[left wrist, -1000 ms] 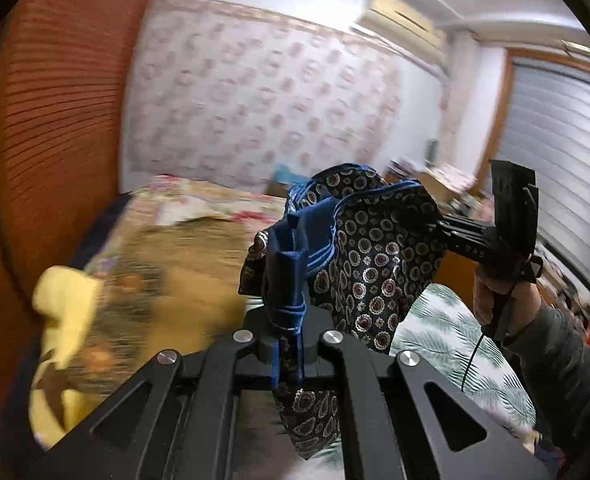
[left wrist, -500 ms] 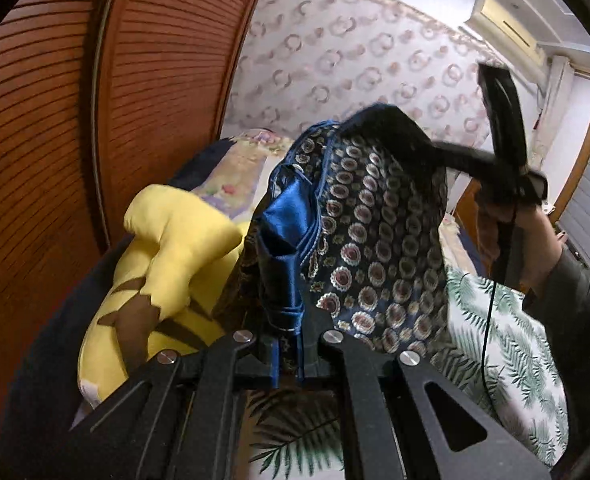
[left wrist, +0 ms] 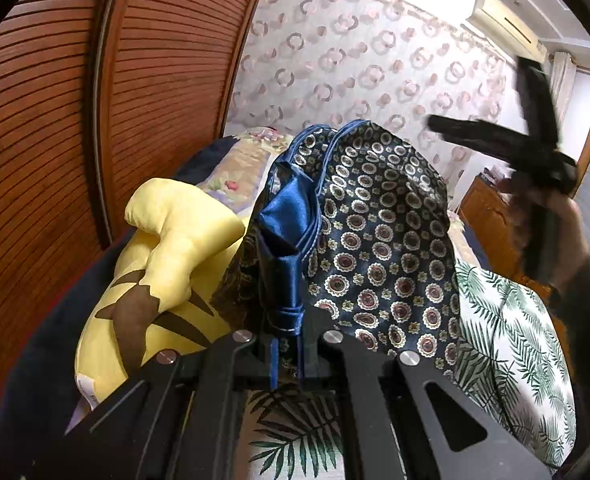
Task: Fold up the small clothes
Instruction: 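Carry the lifted robe bundle toward the yellow pillow by the wardrobe, then lower the robe bundle onto the gold cushion and open both grippers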
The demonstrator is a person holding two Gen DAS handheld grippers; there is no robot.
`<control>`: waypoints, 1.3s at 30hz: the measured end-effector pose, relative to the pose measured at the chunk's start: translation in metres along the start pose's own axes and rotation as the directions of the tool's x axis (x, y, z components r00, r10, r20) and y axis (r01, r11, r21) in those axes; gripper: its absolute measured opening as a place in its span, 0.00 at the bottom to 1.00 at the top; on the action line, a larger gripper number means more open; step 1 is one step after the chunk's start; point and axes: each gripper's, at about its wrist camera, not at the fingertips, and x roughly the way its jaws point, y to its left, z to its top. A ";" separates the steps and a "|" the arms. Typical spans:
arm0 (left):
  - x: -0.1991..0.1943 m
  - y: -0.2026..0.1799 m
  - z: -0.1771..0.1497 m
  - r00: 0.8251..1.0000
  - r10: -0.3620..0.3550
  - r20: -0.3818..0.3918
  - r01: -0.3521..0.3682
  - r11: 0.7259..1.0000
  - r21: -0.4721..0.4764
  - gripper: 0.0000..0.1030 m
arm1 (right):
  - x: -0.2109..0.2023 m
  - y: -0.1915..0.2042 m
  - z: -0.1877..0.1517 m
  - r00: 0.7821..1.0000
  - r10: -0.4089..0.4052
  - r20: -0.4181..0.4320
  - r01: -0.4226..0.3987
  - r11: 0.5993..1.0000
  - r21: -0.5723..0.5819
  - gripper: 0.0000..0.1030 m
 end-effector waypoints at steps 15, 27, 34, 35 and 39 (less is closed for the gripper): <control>-0.002 -0.002 -0.001 1.000 0.013 -0.009 -0.012 1.000 0.007 0.06 | 0.040 -0.047 -0.065 0.954 0.235 -0.185 -0.131 0.886 0.445 0.74; -0.004 -0.013 -0.007 0.999 0.039 -0.001 -0.039 0.998 0.059 0.06 | 0.078 -0.034 -0.021 0.976 0.191 -0.103 -0.157 0.950 0.268 0.09; -0.007 -0.016 -0.008 0.998 0.057 -0.007 -0.056 0.996 0.065 0.06 | 0.087 -0.022 -0.028 0.986 0.003 -0.165 0.028 0.982 0.184 0.45; -0.008 -0.017 -0.008 0.998 0.059 -0.006 -0.059 0.996 0.068 0.06 | 0.083 -0.028 -0.028 0.989 -0.014 -0.150 0.045 0.977 0.208 0.46; -0.017 -0.021 -0.008 0.997 0.074 0.009 -0.075 0.993 0.089 0.09 | 0.057 -0.041 -0.031 0.992 -0.055 -0.115 0.083 0.964 0.254 0.46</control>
